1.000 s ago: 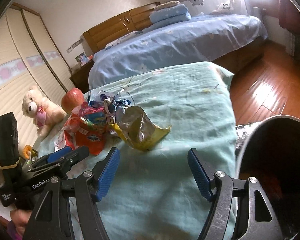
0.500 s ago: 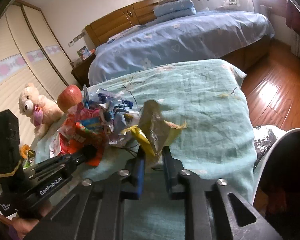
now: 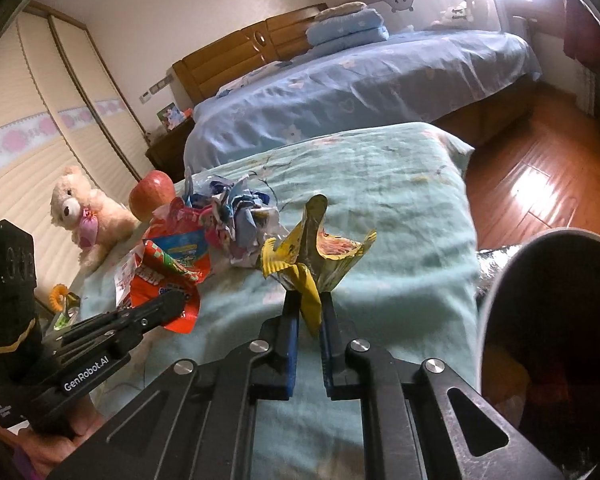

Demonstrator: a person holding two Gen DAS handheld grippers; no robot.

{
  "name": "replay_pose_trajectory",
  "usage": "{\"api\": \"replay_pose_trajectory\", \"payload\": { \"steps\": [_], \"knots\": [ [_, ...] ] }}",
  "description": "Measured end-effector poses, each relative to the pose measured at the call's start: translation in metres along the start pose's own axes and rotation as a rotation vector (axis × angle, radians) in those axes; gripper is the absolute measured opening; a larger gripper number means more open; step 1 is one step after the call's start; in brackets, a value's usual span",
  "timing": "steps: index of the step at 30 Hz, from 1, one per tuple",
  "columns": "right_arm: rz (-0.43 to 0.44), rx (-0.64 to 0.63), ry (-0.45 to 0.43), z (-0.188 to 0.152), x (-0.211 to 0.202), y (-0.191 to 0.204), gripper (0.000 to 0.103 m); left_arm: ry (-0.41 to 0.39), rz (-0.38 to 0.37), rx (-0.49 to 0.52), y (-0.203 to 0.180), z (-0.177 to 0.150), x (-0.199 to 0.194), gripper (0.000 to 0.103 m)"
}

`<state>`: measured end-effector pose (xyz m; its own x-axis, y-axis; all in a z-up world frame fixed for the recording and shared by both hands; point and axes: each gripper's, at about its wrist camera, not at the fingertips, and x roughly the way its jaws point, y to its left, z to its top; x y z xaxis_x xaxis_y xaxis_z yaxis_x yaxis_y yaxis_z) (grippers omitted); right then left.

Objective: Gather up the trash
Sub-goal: 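Grasp a silver wrapper with the left tool while the right tool grasps a yellow wrapper, then carry the silver and yellow wrappers over the black bin with both tools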

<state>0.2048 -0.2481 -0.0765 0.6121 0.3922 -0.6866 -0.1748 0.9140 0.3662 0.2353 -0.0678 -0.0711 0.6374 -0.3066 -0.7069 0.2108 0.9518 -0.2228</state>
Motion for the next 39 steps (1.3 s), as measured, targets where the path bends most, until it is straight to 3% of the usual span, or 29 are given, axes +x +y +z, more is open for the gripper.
{"api": "replay_pose_trajectory", "payload": {
  "steps": [26,39],
  "knots": [
    [-0.152,0.105,-0.076,-0.034,-0.082,-0.061,0.009,0.033,-0.147,0.164,-0.094,-0.014,-0.004,0.0],
    [-0.228,0.135,-0.096,-0.04,-0.103,-0.085,0.009,0.05,-0.19,0.216,-0.127,-0.011,0.007,0.0]
  ]
}}
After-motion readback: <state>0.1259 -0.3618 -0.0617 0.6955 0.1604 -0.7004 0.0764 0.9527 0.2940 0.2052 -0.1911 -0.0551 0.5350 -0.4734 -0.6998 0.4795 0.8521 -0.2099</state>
